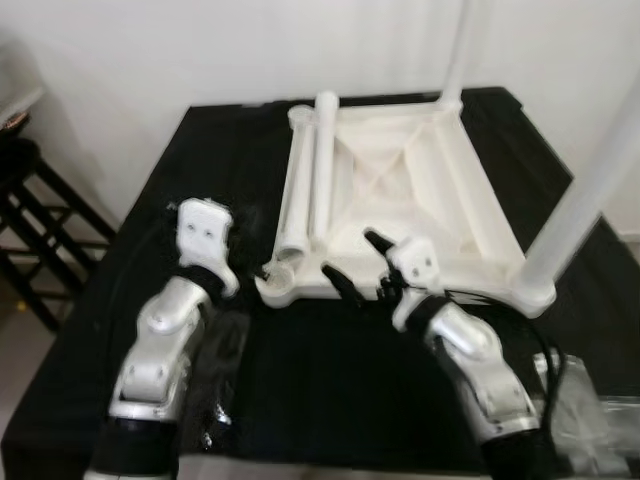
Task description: Building children table
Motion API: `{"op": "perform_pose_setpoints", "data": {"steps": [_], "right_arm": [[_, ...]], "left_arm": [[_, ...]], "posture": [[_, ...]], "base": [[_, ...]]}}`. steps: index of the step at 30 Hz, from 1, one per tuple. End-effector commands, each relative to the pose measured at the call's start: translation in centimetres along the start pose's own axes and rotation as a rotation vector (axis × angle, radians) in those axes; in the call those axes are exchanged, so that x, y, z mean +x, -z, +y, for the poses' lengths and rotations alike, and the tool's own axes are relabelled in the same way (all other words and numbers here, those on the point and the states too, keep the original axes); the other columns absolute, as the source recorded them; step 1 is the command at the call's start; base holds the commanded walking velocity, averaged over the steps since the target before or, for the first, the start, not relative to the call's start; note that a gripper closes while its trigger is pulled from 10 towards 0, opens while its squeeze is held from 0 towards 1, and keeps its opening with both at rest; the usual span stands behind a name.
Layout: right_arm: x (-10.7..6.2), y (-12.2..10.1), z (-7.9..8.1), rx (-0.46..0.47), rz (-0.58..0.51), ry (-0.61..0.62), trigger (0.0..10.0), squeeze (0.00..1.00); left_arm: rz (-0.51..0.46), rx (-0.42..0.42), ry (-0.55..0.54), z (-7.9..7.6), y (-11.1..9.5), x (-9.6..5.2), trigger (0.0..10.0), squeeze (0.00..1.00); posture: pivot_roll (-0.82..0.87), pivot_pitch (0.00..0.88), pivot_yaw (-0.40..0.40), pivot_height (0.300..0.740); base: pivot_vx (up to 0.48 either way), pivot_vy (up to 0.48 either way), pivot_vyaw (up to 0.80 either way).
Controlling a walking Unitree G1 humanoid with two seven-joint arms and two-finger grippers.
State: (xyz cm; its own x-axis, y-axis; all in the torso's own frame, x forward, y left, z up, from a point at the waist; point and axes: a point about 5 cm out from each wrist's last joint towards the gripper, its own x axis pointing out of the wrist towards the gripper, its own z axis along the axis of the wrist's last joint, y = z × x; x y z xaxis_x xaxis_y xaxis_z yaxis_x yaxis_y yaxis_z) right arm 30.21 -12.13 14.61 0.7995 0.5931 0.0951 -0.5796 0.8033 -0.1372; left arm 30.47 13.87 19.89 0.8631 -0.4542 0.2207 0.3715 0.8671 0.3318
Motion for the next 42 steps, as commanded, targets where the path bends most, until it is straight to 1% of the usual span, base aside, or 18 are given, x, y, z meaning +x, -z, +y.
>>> {"op": "perform_pose_setpoints", "data": {"steps": [1,2,6,9,10,13,18,19,20,23,28,30,32,33,35,36,37,42], "right_arm": [[0.1,0.3,0.2,0.024,0.011,0.000,10.0,0.00],[0.1,0.3,0.1,0.032,0.016,0.015,10.0,0.00],[0.2,0.5,-0.4,0.064,0.028,0.067,10.0,0.00],[0.1,0.8,-0.9,0.085,0.051,0.121,10.0,0.00],[-0.1,1.2,-1.7,0.159,0.058,0.193,10.0,0.00],[-0.3,1.2,-1.9,0.193,0.050,0.215,10.0,0.00],[-0.4,1.1,-1.8,0.189,0.050,0.217,10.0,0.00],[-0.4,1.1,-1.8,0.190,0.049,0.218,10.0,0.00],[-0.5,1.1,-1.8,0.190,0.047,0.220,10.0,0.00],[-0.5,1.1,-1.8,0.190,0.047,0.222,10.0,0.00],[-0.4,1.0,-1.7,0.196,0.054,0.228,10.0,0.00],[-0.4,1.0,-1.6,0.198,0.058,0.226,10.0,0.00],[-0.5,1.0,-1.6,0.198,0.058,0.225,10.0,0.00],[-0.5,1.0,-1.5,0.200,0.058,0.224,10.0,0.00],[-0.5,1.0,-1.5,0.208,0.058,0.222,10.0,0.00],[-0.5,1.0,-1.5,0.208,0.058,0.222,10.0,0.00],[-0.5,1.1,-1.4,0.216,0.058,0.219,10.0,0.00],[-0.5,1.1,-1.3,0.227,0.059,0.216,10.0,0.00]], "left_arm": [[0.027,0.078,0.056,-0.2,0.6,-0.2,10.0,0.00],[0.034,0.139,0.127,-0.4,0.8,-0.1,10.0,1.00],[0.054,0.308,0.297,-1.0,1.1,0.4,10.0,1.00],[0.049,0.349,0.355,-1.4,1.2,0.8,10.0,1.00],[0.041,0.438,0.442,-2.0,1.2,1.6,10.0,1.00],[0.035,0.499,0.491,-2.3,1.3,2.2,10.0,1.00],[0.003,0.573,0.529,-2.5,0.7,3.6,10.0,1.00],[0.001,0.616,0.544,-2.4,0.7,3.9,10.0,1.00],[0.009,0.686,0.555,-2.1,0.7,4.5,10.0,1.00],[0.012,0.703,0.557,-1.9,0.7,4.7,10.0,1.00],[0.046,0.850,0.516,-0.5,1.0,5.6,10.0,1.00],[0.097,0.903,0.514,1.5,1.3,5.5,10.0,0.12],[0.115,0.909,0.514,2.2,1.3,5.4,10.0,0.12],[0.137,0.918,0.515,3.2,1.3,5.1,10.0,0.00],[0.167,0.930,0.511,4.8,1.0,4.6,10.0,0.00],[0.167,0.930,0.511,4.8,1.0,4.6,10.0,0.00],[0.196,0.959,0.512,6.2,0.9,4.2,10.0,0.00],[0.217,0.970,0.516,6.8,1.4,3.9,10.0,0.00]], "posture": [[-0.02,0.095,0.019,0.740],[-0.02,0.096,0.017,0.740],[-0.02,0.097,0.023,0.740],[-0.02,0.099,0.027,0.740],[-0.03,0.101,0.032,0.740],[-0.03,0.102,0.034,0.740],[-0.03,0.105,0.038,0.740],[-0.04,0.110,0.038,0.740],[-0.03,0.111,0.035,0.740],[-0.03,0.111,0.035,0.740],[-0.03,0.112,0.033,0.740],[-0.04,0.114,0.035,0.740],[-0.04,0.114,0.035,0.740],[-0.03,0.116,0.036,0.740],[-0.03,0.118,0.036,0.740],[-0.03,0.118,0.036,0.740],[-0.02,0.120,0.036,0.740],[-0.02,0.122,0.037,0.740]], "base": [[0.000,0.000,0.00],[0.000,0.000,0.00],[0.000,0.000,0.00],[0.000,0.000,0.00],[0.000,0.000,-0.80],[0.000,0.000,-0.80],[0.000,0.000,-0.80],[0.000,0.000,-0.80],[0.000,0.000,-0.80],[0.000,0.000,-0.80],[0.000,0.000,0.00],[0.000,0.000,0.00],[0.000,0.000,0.00],[0.000,0.000,0.00],[0.000,0.000,0.00],[0.000,0.000,0.00],[0.000,0.000,0.00],[0.000,0.000,0.00]]}}
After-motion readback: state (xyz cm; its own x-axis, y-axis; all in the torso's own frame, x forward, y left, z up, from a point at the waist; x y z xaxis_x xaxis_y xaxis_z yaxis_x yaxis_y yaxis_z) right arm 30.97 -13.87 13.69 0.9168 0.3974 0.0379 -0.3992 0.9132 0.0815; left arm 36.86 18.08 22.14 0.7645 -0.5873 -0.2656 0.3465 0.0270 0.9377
